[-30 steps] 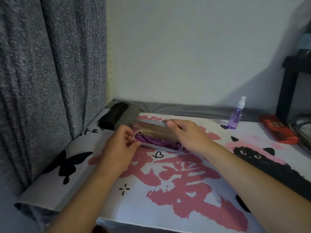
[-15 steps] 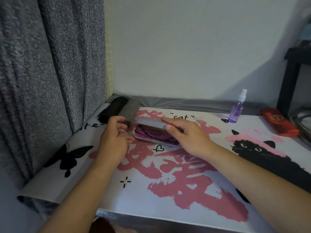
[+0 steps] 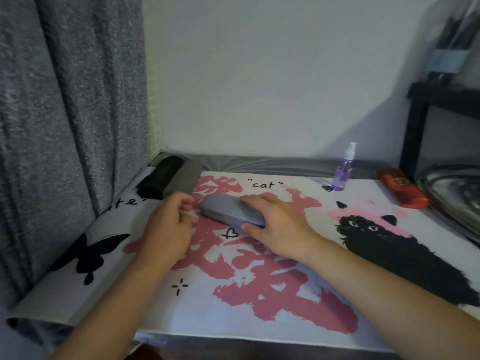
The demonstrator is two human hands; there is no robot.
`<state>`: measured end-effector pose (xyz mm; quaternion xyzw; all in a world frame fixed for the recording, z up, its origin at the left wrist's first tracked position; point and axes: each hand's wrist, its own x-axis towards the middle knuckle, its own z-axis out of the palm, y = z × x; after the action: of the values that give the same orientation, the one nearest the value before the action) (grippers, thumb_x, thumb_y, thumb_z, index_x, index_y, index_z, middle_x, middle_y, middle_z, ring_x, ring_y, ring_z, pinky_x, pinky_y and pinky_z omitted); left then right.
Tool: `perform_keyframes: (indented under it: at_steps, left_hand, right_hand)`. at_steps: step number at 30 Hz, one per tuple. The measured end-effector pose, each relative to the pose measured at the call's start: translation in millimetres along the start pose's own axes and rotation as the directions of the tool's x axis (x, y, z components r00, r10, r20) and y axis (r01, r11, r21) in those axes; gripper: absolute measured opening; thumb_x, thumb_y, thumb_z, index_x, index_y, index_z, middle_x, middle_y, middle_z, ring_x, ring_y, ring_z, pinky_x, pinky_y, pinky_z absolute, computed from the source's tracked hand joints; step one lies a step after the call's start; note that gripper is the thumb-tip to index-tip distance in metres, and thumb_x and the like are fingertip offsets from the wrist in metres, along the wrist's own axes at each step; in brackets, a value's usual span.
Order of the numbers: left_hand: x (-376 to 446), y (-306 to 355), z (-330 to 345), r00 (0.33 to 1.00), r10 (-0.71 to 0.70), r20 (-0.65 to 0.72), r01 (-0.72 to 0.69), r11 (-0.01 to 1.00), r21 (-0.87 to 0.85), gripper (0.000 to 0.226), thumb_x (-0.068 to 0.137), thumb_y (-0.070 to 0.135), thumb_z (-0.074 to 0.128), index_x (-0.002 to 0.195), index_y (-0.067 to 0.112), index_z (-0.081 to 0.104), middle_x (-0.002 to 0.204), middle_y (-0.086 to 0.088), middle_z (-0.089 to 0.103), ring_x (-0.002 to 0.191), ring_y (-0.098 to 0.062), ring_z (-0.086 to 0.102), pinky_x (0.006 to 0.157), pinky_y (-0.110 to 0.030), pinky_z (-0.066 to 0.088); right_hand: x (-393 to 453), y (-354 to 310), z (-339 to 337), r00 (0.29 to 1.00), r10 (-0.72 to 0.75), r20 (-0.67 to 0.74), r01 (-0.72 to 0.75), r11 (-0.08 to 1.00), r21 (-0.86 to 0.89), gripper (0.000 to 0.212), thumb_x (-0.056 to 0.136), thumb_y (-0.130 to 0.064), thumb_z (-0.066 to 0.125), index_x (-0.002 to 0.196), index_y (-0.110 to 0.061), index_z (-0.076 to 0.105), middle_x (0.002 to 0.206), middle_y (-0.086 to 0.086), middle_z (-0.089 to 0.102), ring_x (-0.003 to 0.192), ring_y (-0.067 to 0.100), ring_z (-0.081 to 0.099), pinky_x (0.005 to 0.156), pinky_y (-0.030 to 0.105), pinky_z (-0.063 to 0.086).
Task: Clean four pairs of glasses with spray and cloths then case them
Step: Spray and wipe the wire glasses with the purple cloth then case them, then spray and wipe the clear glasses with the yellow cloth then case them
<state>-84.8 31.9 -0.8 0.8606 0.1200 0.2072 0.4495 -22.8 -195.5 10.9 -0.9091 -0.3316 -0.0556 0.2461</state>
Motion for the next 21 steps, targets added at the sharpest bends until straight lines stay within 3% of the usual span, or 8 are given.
perform_keyframes:
  at_steps: [3, 7, 10, 12, 15, 17, 21]
  left_hand:
    - [-5.9, 8.0, 3.9, 0.982, 0.16, 0.105, -0.182, 0.95, 0.253, 0.025, 0.101, 0.017, 0.052, 0.109, 0.041, 0.056, 0.114, 0.018, 0.055, 0.09, 0.0, 0.059, 0.068, -0.025, 0.051]
    - [-7.0, 33.4, 29.7, 0.93, 0.281, 0.236, -0.324, 0.931, 0.169, 0.02, 0.102, 0.021, 0.054, 0.11, 0.038, 0.062, 0.109, 0.027, 0.051, 0.094, 0.005, 0.057, 0.076, -0.024, 0.051]
    - [-1.4, 45.3, 52.6, 0.89, 0.353, 0.289, -0.422, 0.878, 0.226, 0.016, 0.102, 0.025, 0.053, 0.11, 0.036, 0.061, 0.107, 0.024, 0.051, 0.093, 0.003, 0.053, 0.078, -0.023, 0.049]
    - [2.4, 49.5, 65.6, 0.866, 0.384, 0.32, -0.477, 0.825, 0.301, 0.016, 0.102, 0.028, 0.051, 0.113, 0.035, 0.061, 0.109, 0.018, 0.054, 0.091, -0.001, 0.054, 0.08, -0.029, 0.052]
    - [3.6, 48.1, 81.2, 0.836, 0.431, 0.339, -0.543, 0.738, 0.401, 0.02, 0.101, 0.028, 0.048, 0.114, 0.03, 0.064, 0.109, 0.013, 0.057, 0.098, -0.009, 0.051, 0.087, -0.034, 0.051]
    - [3.5, 47.1, 85.5, 0.839, 0.436, 0.327, -0.542, 0.731, 0.415, 0.021, 0.101, 0.027, 0.049, 0.114, 0.029, 0.065, 0.108, 0.012, 0.057, 0.1, -0.01, 0.05, 0.088, -0.033, 0.049]
    - [3.3, 43.7, 87.1, 0.846, 0.429, 0.316, -0.53, 0.734, 0.425, 0.021, 0.1, 0.025, 0.051, 0.114, 0.028, 0.067, 0.106, 0.013, 0.055, 0.099, -0.009, 0.048, 0.086, -0.03, 0.048]
  right_hand:
    - [-37.7, 6.8, -21.7, 0.991, 0.098, -0.091, -0.093, 0.994, 0.058, 0.054, 0.094, -0.041, 0.066, 0.145, -0.036, 0.048, 0.136, -0.012, 0.06, 0.119, 0.012, 0.057, 0.099, 0.031, 0.048]
    - [-102.5, 46.1, -64.8, 0.885, 0.39, -0.253, -0.364, 0.92, 0.146, 0.045, 0.09, -0.034, 0.072, 0.133, -0.037, 0.057, 0.117, -0.017, 0.066, 0.101, 0.007, 0.06, 0.083, 0.025, 0.047]
    - [-136.2, 79.8, -82.0, 0.758, 0.528, -0.384, -0.591, 0.804, -0.062, 0.039, 0.088, -0.037, 0.07, 0.125, -0.03, 0.057, 0.102, 0.0, 0.068, 0.083, 0.022, 0.055, 0.069, 0.034, 0.041]
    - [-146.1, 100.8, -86.4, 0.701, 0.566, -0.434, -0.687, 0.698, -0.201, 0.047, 0.086, -0.042, 0.07, 0.126, -0.022, 0.056, 0.1, 0.01, 0.062, 0.085, 0.035, 0.058, 0.066, 0.038, 0.043]
    - [-136.1, 133.3, -89.0, 0.706, 0.491, -0.509, -0.698, 0.603, -0.387, 0.052, 0.079, -0.044, 0.074, 0.115, -0.01, 0.061, 0.097, 0.023, 0.063, 0.09, 0.044, 0.059, 0.072, 0.045, 0.048]
    - [-114.2, 152.3, -93.5, 0.724, 0.442, -0.529, -0.685, 0.547, -0.482, 0.051, 0.079, -0.046, 0.072, 0.11, -0.007, 0.062, 0.096, 0.026, 0.065, 0.092, 0.045, 0.059, 0.078, 0.048, 0.049]
    - [-69.6, 180.4, -100.7, 0.708, 0.477, -0.521, -0.707, 0.487, -0.513, 0.05, 0.088, -0.044, 0.059, 0.124, -0.009, 0.061, 0.117, 0.024, 0.059, 0.11, 0.041, 0.052, 0.093, 0.045, 0.042]
